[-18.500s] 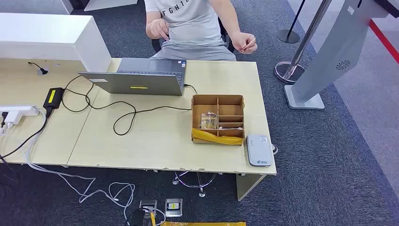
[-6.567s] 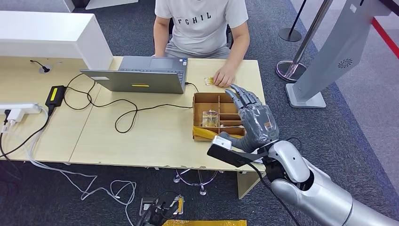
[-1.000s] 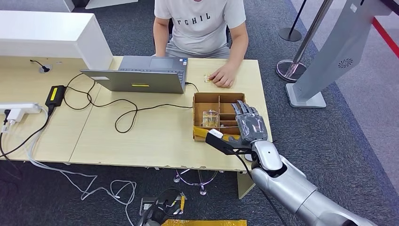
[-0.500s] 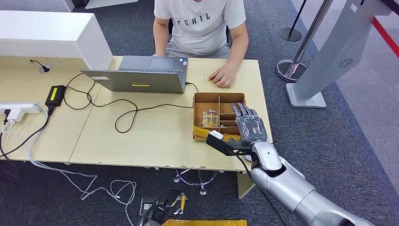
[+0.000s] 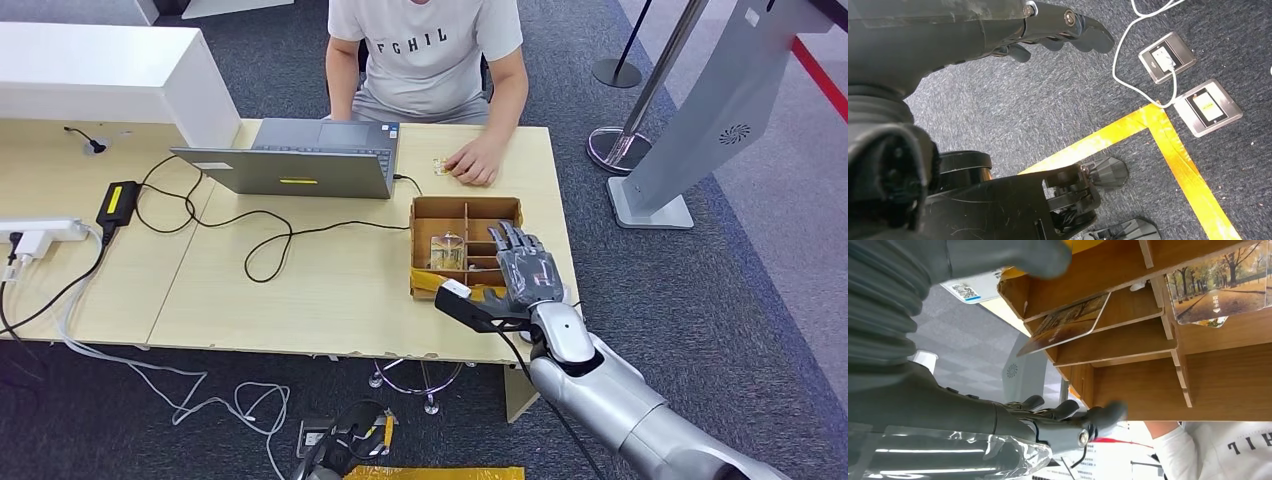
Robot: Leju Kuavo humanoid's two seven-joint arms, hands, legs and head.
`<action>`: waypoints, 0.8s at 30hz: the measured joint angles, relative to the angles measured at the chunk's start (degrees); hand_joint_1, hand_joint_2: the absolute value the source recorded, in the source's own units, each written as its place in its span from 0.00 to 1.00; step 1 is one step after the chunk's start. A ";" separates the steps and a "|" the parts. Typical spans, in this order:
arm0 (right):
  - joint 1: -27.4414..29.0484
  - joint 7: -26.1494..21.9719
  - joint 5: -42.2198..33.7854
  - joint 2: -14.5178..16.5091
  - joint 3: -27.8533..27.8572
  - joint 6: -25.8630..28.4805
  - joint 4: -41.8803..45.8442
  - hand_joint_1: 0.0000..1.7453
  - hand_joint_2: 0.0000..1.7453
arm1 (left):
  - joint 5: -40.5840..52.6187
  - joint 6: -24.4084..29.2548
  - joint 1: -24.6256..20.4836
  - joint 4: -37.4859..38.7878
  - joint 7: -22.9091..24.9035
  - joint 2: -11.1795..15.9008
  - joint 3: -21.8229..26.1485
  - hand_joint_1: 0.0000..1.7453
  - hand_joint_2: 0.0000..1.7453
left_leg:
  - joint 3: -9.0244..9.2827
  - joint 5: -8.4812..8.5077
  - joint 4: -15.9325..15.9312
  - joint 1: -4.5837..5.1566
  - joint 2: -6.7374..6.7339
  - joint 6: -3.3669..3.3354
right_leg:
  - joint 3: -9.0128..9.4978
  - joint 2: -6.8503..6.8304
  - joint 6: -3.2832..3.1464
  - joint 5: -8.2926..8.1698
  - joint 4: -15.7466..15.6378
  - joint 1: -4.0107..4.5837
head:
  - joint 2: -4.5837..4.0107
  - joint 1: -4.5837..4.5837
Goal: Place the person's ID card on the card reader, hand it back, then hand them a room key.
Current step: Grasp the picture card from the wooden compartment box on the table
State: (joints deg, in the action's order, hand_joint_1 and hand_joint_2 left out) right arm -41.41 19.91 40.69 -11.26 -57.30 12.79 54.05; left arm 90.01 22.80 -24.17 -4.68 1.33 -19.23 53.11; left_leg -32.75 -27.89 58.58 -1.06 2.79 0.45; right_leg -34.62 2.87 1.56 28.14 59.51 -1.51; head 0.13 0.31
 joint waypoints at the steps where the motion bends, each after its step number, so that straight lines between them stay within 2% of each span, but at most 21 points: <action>1: 0.00 -0.06 -0.44 -0.01 0.00 -0.05 -0.08 1.00 1.00 | 0.00 -0.02 0.00 0.00 0.00 0.00 -0.02 0.00 0.00 | 0.00 0.00 0.00 0.00 0.00 0.00 | 0.00 0.00 0.00 0.00 0.00 0.00 | 0.00 0.00; 24: 0.07 -0.63 -2.15 0.37 -0.05 -0.10 -1.31 1.00 1.00 | 0.00 -1.05 -0.25 0.00 1.11 0.00 -2.30 0.00 0.00 | 0.01 0.00 0.00 0.00 -0.01 0.00 | 0.00 0.00 0.00 0.00 0.00 0.00 | 0.00 -0.01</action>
State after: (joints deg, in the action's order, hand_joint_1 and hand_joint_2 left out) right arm -41.34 19.28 38.53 -10.89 -57.35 12.69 52.74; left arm 90.01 21.75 -24.42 -4.68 2.44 -19.23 50.81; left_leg -32.74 -27.89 58.58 -1.06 2.78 0.45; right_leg -34.62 2.87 1.56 28.14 59.51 -1.51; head 0.13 0.30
